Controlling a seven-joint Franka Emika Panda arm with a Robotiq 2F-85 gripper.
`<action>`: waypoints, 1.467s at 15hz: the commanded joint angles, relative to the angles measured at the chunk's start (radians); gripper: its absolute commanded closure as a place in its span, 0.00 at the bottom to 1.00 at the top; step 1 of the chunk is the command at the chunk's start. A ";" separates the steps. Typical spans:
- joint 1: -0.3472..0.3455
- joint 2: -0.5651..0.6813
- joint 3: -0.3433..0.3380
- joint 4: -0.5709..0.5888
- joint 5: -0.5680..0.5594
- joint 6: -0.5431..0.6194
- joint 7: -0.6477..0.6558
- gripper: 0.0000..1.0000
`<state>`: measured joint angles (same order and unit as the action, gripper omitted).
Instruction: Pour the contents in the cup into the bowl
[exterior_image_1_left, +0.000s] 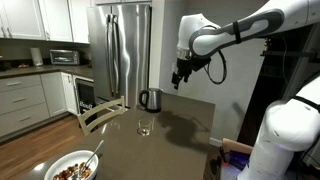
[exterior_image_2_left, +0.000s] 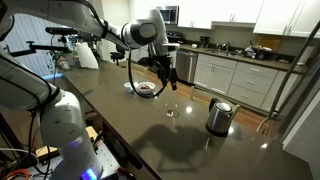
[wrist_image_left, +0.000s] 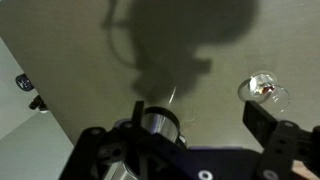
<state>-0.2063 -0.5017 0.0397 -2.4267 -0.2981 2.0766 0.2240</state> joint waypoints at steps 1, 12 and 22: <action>0.018 0.001 -0.015 0.003 -0.008 -0.005 0.006 0.00; 0.018 0.001 -0.016 0.003 -0.008 -0.005 0.006 0.00; 0.054 0.121 -0.010 0.031 0.086 0.099 0.094 0.00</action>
<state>-0.1762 -0.4628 0.0373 -2.4257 -0.2621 2.1124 0.2598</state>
